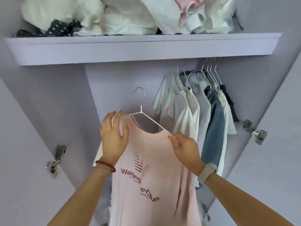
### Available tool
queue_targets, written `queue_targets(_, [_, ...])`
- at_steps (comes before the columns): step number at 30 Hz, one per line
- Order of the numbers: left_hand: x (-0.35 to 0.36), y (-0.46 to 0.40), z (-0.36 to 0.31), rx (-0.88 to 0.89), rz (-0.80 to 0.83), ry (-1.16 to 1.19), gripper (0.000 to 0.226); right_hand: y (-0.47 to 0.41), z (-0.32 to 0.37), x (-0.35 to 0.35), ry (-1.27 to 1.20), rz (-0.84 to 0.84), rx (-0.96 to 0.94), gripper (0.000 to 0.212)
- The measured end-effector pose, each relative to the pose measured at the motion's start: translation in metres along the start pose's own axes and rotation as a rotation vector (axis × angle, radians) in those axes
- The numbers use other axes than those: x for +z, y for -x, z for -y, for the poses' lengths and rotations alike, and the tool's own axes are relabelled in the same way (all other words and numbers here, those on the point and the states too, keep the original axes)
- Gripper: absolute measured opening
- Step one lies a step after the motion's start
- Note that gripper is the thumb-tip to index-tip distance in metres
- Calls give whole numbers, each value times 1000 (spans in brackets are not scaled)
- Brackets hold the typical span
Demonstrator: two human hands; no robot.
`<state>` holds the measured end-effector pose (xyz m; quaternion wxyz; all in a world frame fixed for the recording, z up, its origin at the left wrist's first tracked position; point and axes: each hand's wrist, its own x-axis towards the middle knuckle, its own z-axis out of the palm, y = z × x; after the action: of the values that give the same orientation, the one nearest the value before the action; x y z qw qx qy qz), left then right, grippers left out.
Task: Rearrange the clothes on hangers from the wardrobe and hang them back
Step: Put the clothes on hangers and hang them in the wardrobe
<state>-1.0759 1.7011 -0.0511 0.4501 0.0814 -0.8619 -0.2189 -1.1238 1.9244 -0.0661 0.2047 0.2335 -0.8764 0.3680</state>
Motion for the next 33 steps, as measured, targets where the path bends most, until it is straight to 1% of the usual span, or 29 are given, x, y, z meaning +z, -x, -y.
queue_targets(4, [-5, -47, -42, 217, -198, -121, 43, -45, -2, 9, -66, -88, 39, 39])
queue_targets(6, [-6, -75, -60, 297, -272, -197, 46, -69, -2, 10, -98, -128, 78, 35])
queue_targets(8, [-1, -99, -77, 338, -299, -299, 54, -94, 0, 10, -117, -159, 102, 33])
queue_targets(10, [7, -118, -87, 323, -265, -398, 63, -117, 2, 10, -142, -179, 132, 33])
queue_targets(12, [18, -131, -86, 259, -218, -436, 71, -137, 4, 12, -176, -218, 163, 33])
queue_targets(14, [25, -138, -79, 203, -202, -448, 72, -153, 3, 17, -182, -266, 178, 33])
queue_targets(17, [31, -141, -69, 211, -216, -525, 70, -176, 2, 24, -166, -289, 215, 33])
queue_targets(21, [34, -144, -65, 219, -237, -582, 72, -200, -7, 36, -147, -253, 331, 33])
queue_targets(25, [39, -145, -64, 190, -245, -578, 77, -189, -19, 49, -65, -156, 376, 32])
queue_targets(29, [38, -147, -65, 178, -222, -603, 78, -180, -20, 46, -84, -127, 358, 31])
queue_targets(33, [34, -141, -71, 144, -194, -561, 78, -161, -25, 39, -131, -47, 195, 40])
